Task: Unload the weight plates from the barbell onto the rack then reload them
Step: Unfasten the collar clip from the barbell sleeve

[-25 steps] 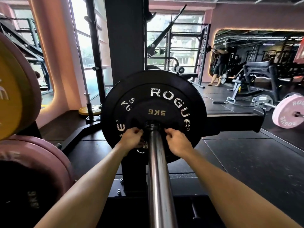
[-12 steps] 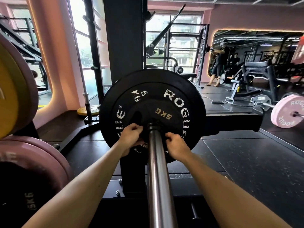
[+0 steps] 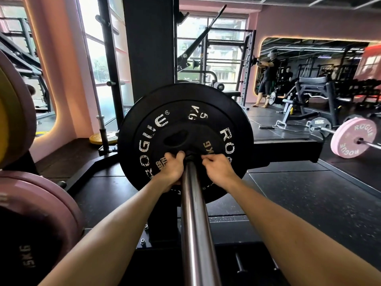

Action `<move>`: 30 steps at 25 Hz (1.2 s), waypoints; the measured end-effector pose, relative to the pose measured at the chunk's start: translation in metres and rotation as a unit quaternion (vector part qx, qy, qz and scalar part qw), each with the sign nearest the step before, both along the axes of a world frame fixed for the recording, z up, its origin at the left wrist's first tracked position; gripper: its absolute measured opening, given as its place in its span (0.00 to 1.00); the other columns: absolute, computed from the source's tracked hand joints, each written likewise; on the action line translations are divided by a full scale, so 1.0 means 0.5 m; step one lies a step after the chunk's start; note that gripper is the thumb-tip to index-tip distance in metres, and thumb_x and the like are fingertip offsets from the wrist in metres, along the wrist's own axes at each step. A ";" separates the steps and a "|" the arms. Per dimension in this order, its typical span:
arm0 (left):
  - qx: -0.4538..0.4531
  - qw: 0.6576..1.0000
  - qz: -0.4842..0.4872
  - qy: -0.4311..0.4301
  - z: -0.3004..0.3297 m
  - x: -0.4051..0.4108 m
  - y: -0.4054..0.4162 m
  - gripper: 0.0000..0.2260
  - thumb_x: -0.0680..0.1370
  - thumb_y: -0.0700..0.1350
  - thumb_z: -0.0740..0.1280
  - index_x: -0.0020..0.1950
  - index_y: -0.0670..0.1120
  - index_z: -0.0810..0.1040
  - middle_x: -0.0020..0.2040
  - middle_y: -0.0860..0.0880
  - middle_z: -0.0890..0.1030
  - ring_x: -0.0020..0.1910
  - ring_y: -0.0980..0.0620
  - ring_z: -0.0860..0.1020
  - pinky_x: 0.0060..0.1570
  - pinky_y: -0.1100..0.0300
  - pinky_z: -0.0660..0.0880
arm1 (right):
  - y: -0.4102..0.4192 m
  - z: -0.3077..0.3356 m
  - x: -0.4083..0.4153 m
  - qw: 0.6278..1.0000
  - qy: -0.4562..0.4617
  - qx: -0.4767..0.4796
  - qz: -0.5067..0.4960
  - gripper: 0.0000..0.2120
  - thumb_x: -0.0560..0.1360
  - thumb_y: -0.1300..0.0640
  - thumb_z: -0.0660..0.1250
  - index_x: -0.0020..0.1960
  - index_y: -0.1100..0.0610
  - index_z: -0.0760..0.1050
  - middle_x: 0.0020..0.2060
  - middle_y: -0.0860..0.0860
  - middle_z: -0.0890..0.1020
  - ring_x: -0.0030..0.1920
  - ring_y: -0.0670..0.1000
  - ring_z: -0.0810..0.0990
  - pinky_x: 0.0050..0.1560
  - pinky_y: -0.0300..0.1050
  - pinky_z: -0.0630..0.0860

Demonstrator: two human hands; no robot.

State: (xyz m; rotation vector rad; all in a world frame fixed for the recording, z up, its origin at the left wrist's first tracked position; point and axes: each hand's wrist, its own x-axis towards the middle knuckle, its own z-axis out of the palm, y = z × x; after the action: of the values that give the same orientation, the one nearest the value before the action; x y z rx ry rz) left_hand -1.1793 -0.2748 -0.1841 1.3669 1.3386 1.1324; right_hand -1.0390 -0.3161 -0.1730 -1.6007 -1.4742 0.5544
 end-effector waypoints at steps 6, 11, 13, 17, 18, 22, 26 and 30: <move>-0.011 0.996 -0.062 0.063 0.005 -0.016 0.018 0.13 0.82 0.57 0.53 0.58 0.48 0.61 0.53 0.42 0.75 0.52 0.41 0.78 0.54 0.44 0.78 | 0.011 0.040 -0.012 0.996 -0.068 -0.050 -0.016 0.28 0.76 0.36 0.58 0.56 0.59 0.79 0.52 0.57 0.80 0.56 0.59 0.78 0.54 0.47 0.72; -0.003 0.993 -0.107 0.051 0.012 -0.024 0.009 0.13 0.83 0.56 0.50 0.59 0.51 0.69 0.51 0.55 0.70 0.45 0.54 0.77 0.27 0.61 0.77 | 0.030 0.074 -0.054 0.973 -0.210 -0.086 -0.053 0.26 0.75 0.35 0.57 0.46 0.57 0.78 0.47 0.56 0.82 0.44 0.58 0.82 0.49 0.50 0.80; -0.011 0.994 -0.102 0.035 0.011 -0.020 0.009 0.16 0.83 0.56 0.51 0.64 0.49 0.68 0.49 0.57 0.70 0.45 0.55 0.76 0.23 0.63 0.75 | 0.040 0.078 -0.071 0.959 -0.262 -0.087 -0.066 0.24 0.78 0.40 0.55 0.50 0.59 0.79 0.49 0.56 0.82 0.45 0.59 0.82 0.49 0.49 0.79; -0.018 0.997 -0.062 0.044 0.006 -0.015 0.015 0.16 0.81 0.61 0.52 0.60 0.51 0.60 0.49 0.50 0.76 0.45 0.52 0.79 0.25 0.61 0.75 | 0.056 0.091 -0.084 0.938 -0.317 -0.117 -0.075 0.27 0.80 0.39 0.51 0.58 0.60 0.77 0.55 0.57 0.81 0.53 0.60 0.81 0.52 0.50 0.77; -0.017 0.997 -0.059 0.049 0.005 -0.014 0.016 0.16 0.80 0.62 0.53 0.59 0.52 0.60 0.48 0.49 0.77 0.45 0.51 0.80 0.25 0.62 0.75 | 0.058 0.092 -0.080 0.937 -0.325 -0.112 -0.065 0.28 0.81 0.39 0.51 0.59 0.60 0.77 0.55 0.57 0.81 0.54 0.60 0.81 0.53 0.51 0.77; -0.020 0.997 -0.068 -0.020 -0.002 -0.012 0.025 0.11 0.79 0.59 0.58 0.51 0.54 0.61 0.47 0.47 0.76 0.44 0.48 0.79 0.35 0.55 0.77 | 0.064 0.087 -0.066 0.938 -0.342 -0.064 -0.013 0.25 0.82 0.46 0.50 0.47 0.63 0.77 0.45 0.58 0.81 0.39 0.58 0.85 0.42 0.45 0.79; -0.013 0.998 -0.061 -0.019 -0.012 -0.008 0.029 0.10 0.80 0.57 0.57 0.49 0.53 0.61 0.47 0.46 0.75 0.43 0.49 0.78 0.32 0.56 0.77 | 0.070 0.073 -0.035 0.973 -0.224 -0.056 0.008 0.24 0.82 0.50 0.52 0.33 0.60 0.70 0.27 0.58 0.78 0.17 0.54 0.77 0.21 0.39 0.72; -0.031 0.995 -0.041 -0.081 -0.027 -0.012 0.031 0.10 0.81 0.57 0.56 0.52 0.52 0.63 0.49 0.46 0.75 0.44 0.49 0.78 0.33 0.56 0.77 | 0.049 0.027 0.013 0.991 0.086 -0.092 0.034 0.22 0.84 0.51 0.51 0.39 0.65 0.69 0.23 0.57 0.77 0.20 0.56 0.78 0.20 0.40 0.72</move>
State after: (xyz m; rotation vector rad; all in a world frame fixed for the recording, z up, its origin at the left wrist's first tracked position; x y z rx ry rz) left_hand -1.1851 -0.2593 -0.1975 1.2460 1.1809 1.1114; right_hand -1.0326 -0.2915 -0.1596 -1.6029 -1.3835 0.8684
